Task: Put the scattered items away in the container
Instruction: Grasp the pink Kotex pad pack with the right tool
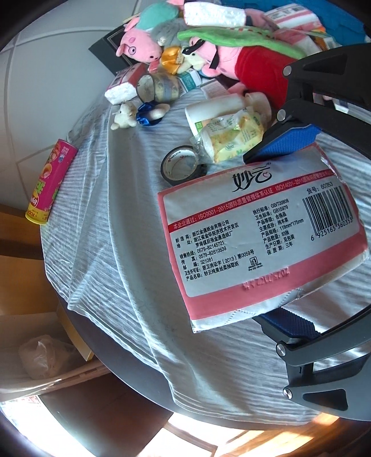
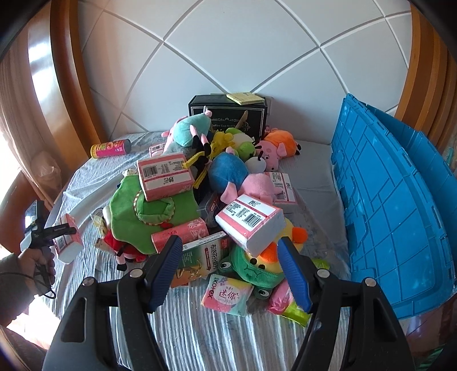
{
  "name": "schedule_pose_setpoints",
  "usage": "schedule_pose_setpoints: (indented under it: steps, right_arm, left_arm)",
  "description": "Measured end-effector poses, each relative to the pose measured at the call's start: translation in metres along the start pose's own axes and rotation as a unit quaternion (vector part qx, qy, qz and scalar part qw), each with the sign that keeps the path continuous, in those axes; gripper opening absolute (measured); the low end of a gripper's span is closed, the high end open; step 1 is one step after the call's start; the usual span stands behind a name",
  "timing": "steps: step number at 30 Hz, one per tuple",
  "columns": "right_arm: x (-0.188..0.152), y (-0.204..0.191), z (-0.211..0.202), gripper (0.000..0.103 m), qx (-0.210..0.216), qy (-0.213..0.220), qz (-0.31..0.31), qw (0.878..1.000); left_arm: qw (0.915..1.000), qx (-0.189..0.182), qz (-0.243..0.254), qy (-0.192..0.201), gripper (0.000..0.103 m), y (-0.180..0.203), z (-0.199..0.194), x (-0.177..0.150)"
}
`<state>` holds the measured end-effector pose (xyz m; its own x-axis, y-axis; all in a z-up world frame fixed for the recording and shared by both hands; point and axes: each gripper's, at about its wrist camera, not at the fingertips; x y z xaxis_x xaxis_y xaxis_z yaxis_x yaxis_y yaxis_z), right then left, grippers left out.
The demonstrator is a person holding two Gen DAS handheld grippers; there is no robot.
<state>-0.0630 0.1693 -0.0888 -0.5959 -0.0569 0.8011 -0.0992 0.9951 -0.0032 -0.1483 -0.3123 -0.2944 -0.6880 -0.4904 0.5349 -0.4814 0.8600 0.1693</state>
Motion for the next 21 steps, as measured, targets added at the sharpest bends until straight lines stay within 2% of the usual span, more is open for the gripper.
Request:
schedule_pose_setpoints:
  steps: [6, 11, 17, 19, 21]
  right_arm:
    - [-0.051, -0.005, 0.031, 0.068, 0.019, -0.029, 0.007, 0.999]
    - [-0.101, -0.009, 0.079, 0.068, 0.021, -0.07, 0.039, 0.997]
    - [-0.144, -0.014, 0.136, 0.068, -0.031, -0.121, 0.046, 0.991]
    - [-0.153, -0.011, 0.147, 0.068, -0.047, -0.129, 0.054, 0.989]
    - [-0.156, -0.01, 0.15, 0.069, -0.061, -0.118, 0.048, 0.99]
  left_arm:
    - [0.9995, -0.014, 0.028, 0.01, 0.093, 0.006, -0.026, -0.005]
    - [0.9982, -0.023, 0.053, 0.02, 0.093, 0.006, -0.049, -0.005]
    - [0.9962, -0.031, 0.072, 0.038, 0.093, -0.002, -0.077, 0.001]
    - [0.9959, -0.032, 0.074, 0.041, 0.093, -0.006, -0.083, 0.003]
    - [0.9959, -0.035, 0.072, 0.041, 0.093, -0.011, -0.088, 0.004]
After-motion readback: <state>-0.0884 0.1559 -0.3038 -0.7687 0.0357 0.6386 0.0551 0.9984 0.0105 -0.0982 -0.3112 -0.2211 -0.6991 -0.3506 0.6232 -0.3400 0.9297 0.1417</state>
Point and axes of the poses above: each gripper's, at about its wrist camera, not at the fingertips, and z roughly the way its jaws point, y to its right, x to its top, and after that the axes turned 14 degrees about y, right-handed
